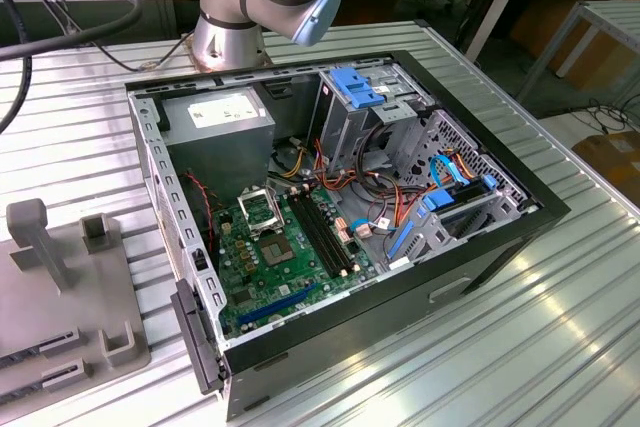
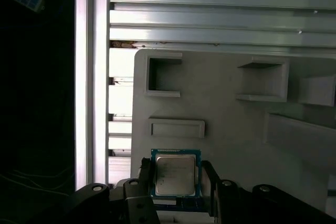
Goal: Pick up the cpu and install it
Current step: 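Pick up the cpu and move it towards the insertion slot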
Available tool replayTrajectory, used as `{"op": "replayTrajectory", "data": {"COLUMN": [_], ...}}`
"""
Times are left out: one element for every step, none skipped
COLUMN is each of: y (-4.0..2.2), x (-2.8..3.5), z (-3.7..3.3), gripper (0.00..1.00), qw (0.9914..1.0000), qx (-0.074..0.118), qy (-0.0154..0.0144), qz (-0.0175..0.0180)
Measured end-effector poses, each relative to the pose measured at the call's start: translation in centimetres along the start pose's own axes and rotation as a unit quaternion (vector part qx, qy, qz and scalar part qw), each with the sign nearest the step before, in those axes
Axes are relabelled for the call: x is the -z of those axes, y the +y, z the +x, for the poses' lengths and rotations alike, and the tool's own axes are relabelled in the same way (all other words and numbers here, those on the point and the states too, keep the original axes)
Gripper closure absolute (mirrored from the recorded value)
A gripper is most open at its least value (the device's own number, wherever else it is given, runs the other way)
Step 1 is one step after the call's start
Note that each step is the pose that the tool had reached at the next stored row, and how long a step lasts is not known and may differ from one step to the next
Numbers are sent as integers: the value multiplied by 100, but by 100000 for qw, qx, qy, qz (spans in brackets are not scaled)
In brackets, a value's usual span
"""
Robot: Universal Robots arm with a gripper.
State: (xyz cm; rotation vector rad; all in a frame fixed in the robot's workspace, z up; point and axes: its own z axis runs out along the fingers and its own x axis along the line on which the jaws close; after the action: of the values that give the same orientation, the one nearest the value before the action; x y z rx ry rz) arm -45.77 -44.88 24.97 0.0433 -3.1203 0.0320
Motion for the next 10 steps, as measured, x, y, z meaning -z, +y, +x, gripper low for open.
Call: {"op": "replayTrajectory", "data": {"y": [0, 0, 0, 0, 0, 0, 0, 0, -1, -1], "x": [4, 7, 10, 13, 16, 20, 22, 24, 29, 35], "z": [0, 0, 0, 0, 0, 0, 0, 0, 0, 1], "gripper": [53, 53, 53, 53, 53, 53, 53, 53, 53, 53], "qw": [100000, 100000, 100000, 100000, 100000, 100000, 100000, 100000, 100000, 100000], "qx": [1, 0, 0, -2, -1, 1, 0, 1, 2, 1], "qy": [0, -1, 4, 7, 10, 9, 10, 7, 16, 29], "qz": [-1, -2, 1, -1, 2, 1, -2, -6, 0, 8]}}
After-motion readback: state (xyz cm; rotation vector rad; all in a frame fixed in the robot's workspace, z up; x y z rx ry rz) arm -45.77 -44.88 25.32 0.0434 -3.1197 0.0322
